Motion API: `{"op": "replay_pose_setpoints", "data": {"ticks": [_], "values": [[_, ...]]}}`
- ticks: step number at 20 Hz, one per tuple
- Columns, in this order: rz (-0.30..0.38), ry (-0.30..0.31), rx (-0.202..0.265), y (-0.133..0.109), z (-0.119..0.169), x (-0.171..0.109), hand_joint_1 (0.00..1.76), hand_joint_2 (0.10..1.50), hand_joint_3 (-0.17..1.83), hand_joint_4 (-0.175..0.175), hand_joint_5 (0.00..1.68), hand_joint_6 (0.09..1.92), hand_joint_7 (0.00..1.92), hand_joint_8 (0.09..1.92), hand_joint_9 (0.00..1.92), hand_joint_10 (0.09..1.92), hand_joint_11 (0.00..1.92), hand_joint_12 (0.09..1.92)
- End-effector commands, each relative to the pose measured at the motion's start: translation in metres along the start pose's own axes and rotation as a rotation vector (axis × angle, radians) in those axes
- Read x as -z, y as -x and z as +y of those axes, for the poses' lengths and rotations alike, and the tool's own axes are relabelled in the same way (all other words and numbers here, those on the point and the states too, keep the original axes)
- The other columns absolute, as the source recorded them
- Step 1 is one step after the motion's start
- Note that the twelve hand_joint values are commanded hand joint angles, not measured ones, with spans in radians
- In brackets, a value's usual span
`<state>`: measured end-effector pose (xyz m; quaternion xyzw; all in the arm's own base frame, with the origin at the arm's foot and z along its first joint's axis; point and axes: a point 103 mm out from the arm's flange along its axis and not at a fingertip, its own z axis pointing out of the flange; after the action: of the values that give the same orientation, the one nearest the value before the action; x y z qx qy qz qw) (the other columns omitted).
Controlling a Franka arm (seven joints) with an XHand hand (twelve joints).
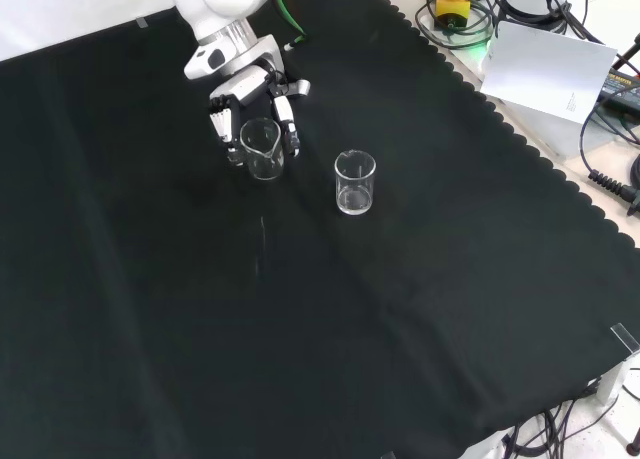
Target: Place the beaker back on the table.
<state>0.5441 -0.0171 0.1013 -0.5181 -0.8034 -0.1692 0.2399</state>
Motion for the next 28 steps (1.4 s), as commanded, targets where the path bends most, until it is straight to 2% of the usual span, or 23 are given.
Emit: {"op": "replay_pose_setpoints", "data": {"ticks": [1,3,10,12,13,15,22,28], "values": [[0.019,0.026,0.006,0.006,0.004,-0.006,1.28,0.80,0.34,0.041,1.33,0.45,1.40,0.37,1.57,0.09,1.36,0.70],[0.022,0.027,0.005,0.008,0.004,-0.008,1.28,0.78,0.39,0.060,1.33,0.45,1.40,0.36,1.56,0.09,1.34,0.70],[0.039,0.022,-0.002,0.014,0.004,-0.014,1.28,0.80,0.37,0.069,1.32,0.48,1.34,0.45,1.53,0.09,1.29,0.73],[0.044,0.016,-0.001,0.015,0.004,-0.016,1.22,0.80,0.37,-0.034,1.30,0.52,1.34,0.44,1.53,0.09,1.27,0.74],[0.050,0.016,-0.001,0.016,0.004,-0.017,1.20,0.80,0.37,-0.066,1.29,0.53,1.34,0.43,1.52,0.09,1.26,0.75],[0.049,0.015,0.000,0.018,0.004,-0.018,1.19,0.80,0.38,-0.092,1.28,0.55,1.33,0.41,1.51,0.09,1.25,0.75],[0.072,0.031,-0.008,0.024,0.003,-0.020,1.18,0.80,0.40,-0.092,1.27,0.59,1.28,0.39,1.47,0.09,1.20,0.78],[0.077,0.078,-0.008,0.028,-0.002,-0.022,1.17,0.80,0.41,-0.081,1.24,0.64,1.22,0.41,1.43,0.09,1.12,0.83]]}}
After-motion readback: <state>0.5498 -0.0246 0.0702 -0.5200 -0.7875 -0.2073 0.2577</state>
